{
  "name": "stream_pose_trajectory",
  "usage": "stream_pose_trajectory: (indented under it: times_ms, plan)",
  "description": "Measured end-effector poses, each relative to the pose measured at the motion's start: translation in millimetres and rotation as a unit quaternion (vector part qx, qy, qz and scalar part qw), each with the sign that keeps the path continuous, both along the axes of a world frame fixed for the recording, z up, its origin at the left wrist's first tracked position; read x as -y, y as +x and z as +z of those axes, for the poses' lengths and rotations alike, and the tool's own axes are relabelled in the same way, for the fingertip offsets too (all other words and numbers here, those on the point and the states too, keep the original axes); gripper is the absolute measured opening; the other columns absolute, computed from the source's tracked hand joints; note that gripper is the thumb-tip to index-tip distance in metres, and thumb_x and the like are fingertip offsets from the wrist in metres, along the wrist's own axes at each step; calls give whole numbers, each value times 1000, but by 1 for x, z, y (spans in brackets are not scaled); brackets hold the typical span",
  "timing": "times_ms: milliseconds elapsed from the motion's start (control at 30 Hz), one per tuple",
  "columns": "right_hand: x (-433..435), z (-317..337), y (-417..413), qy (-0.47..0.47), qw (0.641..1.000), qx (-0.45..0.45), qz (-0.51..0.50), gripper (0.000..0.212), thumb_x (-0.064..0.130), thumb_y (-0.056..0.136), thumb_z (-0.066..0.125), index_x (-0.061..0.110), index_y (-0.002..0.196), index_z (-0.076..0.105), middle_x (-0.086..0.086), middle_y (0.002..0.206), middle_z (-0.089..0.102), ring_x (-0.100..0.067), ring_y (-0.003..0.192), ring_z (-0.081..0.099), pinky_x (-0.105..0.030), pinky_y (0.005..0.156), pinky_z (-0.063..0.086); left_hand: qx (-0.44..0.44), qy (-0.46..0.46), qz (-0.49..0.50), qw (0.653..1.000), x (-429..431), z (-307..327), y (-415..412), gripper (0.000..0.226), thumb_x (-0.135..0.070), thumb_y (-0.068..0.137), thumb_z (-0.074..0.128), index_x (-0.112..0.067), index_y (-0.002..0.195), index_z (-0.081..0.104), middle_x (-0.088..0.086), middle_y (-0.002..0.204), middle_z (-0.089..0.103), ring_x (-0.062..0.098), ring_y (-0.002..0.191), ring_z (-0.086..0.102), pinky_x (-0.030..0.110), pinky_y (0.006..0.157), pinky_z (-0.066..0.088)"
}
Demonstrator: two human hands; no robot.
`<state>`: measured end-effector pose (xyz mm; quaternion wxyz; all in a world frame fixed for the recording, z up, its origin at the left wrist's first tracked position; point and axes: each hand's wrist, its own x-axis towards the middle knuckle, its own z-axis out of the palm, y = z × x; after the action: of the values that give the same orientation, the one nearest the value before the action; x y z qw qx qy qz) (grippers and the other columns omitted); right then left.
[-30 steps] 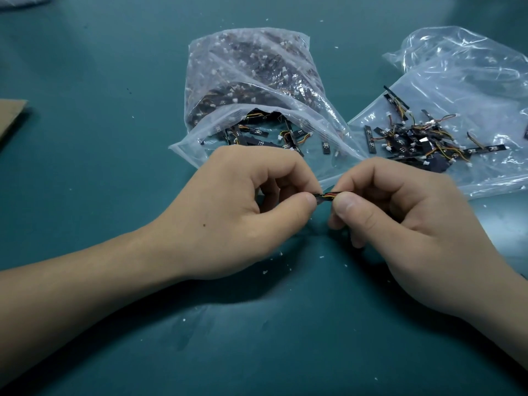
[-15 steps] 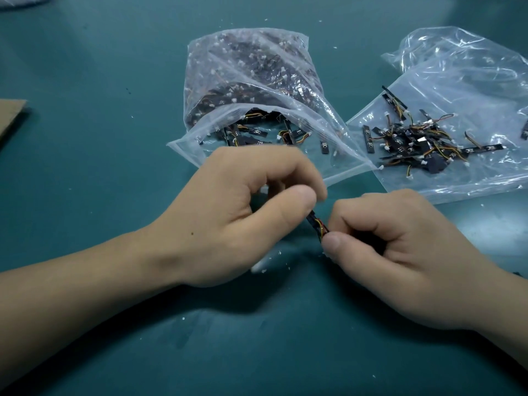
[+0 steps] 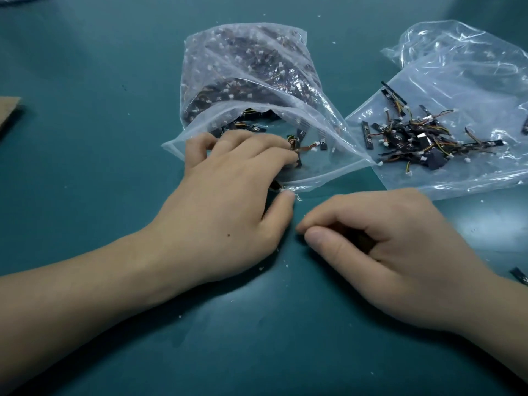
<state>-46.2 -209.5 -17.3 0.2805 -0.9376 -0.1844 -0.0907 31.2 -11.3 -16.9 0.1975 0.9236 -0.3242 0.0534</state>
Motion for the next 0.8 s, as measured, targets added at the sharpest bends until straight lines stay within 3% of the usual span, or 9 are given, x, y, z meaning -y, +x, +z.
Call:
stream_pose_trajectory:
  times_ms: [167, 267, 367, 467, 567, 667, 800]
  plan:
    - [1, 3, 2, 79, 997, -4, -25, 10, 26, 96, 67, 27, 92, 76, 15, 74, 69, -6, 69, 65, -11, 64, 43, 13, -107, 4, 994, 0, 3, 0, 41, -41, 94, 55, -32, 133, 61, -23, 139, 55, 3, 136, 45, 33, 111, 21]
    - [1, 1, 1, 115, 992, -19, -44, 9, 27, 95, 67, 26, 90, 73, 10, 69, 66, -14, 61, 62, -19, 57, 45, 18, -178, -14, 984, -1, 4, 2, 35, -29, 95, 62, -24, 130, 65, -16, 133, 61, 5, 130, 54, 39, 115, 36]
    - [1, 0, 1, 141, 988, -33, -53, 8, 29, 95, 67, 28, 88, 69, 5, 67, 65, -20, 56, 59, -32, 53, 46, 23, -236, -9, 971, -1, 1, 5, 24, -10, 95, 68, -18, 116, 74, -13, 115, 71, -1, 110, 63, 14, 99, 45]
    - [0, 0, 1, 135, 989, -32, -52, 8, 29, 94, 67, 28, 87, 68, 6, 67, 64, -19, 54, 58, -30, 52, 45, -4, -272, 6, 962, -4, -1, 7, 26, 1, 93, 68, -22, 100, 77, -20, 100, 73, -3, 96, 67, 10, 82, 48]
    - [-1, 1, 1, 134, 989, -33, -58, 7, 29, 94, 67, 29, 87, 68, 6, 67, 64, -19, 55, 58, -26, 52, 45, -12, -290, -2, 957, -4, 0, 6, 27, 3, 93, 68, -23, 94, 77, -17, 95, 75, 6, 94, 70, 23, 82, 54]
    - [0, 0, 1, 148, 986, -42, -65, 1, 31, 94, 67, 31, 93, 67, 6, 69, 65, -19, 54, 58, -25, 52, 45, -24, -309, -8, 951, -1, -3, 11, 24, 4, 91, 71, -18, 100, 74, -17, 96, 75, -3, 96, 70, 12, 84, 51]
    - [0, -2, 2, 253, 961, -77, -76, 29, 42, 89, 67, 42, 114, 53, -2, 70, 66, -26, 52, 52, -28, 52, 44, 11, -312, -32, 949, -5, -5, -1, 21, -1, 92, 73, -17, 104, 77, -20, 97, 74, -9, 93, 68, 6, 84, 47]
